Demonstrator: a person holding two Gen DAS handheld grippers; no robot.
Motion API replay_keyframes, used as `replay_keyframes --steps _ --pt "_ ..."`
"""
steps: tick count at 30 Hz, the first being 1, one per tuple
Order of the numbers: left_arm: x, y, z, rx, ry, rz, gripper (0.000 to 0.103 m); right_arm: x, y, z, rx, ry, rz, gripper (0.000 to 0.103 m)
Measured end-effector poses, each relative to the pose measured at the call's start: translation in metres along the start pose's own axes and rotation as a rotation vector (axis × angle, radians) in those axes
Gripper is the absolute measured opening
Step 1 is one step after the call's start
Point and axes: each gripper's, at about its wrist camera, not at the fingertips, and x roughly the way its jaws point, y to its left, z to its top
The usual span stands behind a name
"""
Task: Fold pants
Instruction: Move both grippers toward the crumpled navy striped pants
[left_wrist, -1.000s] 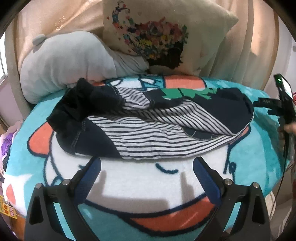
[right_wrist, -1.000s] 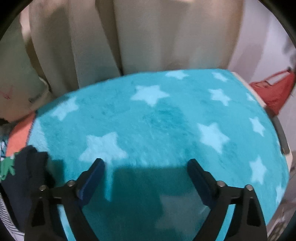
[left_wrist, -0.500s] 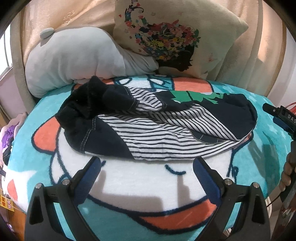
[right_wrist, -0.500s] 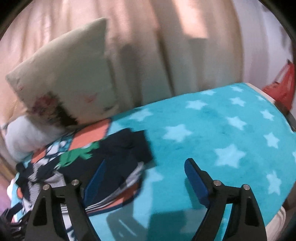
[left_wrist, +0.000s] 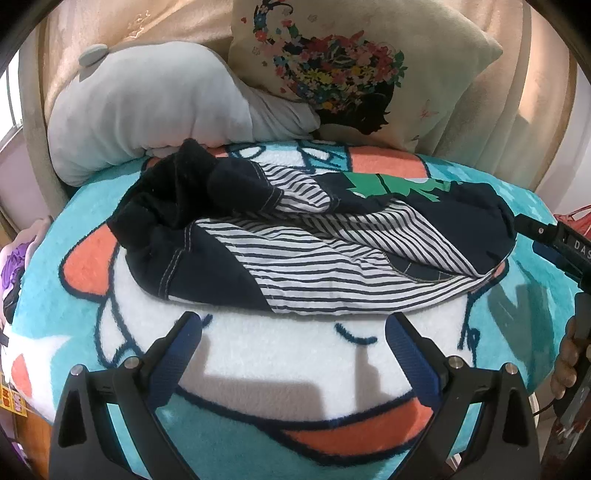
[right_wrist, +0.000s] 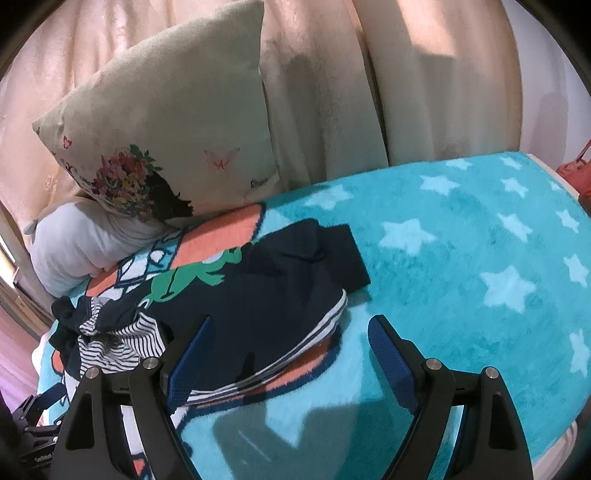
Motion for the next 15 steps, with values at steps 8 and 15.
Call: replay_keyframes --steps 8,15 --pt "0.0012 -0.0002 -0.0003 0.000 0.006 -0.007 0.100 0.0020 0.0054 -0.0041 -0.015 0.013 0.021 0.088" --pt "0.0010 -0.0004 -0.0015 -0.002 0.007 -0.008 0.100 0.0027 0.0077 -0.0069 -0.025 0.021 0.039 0.088"
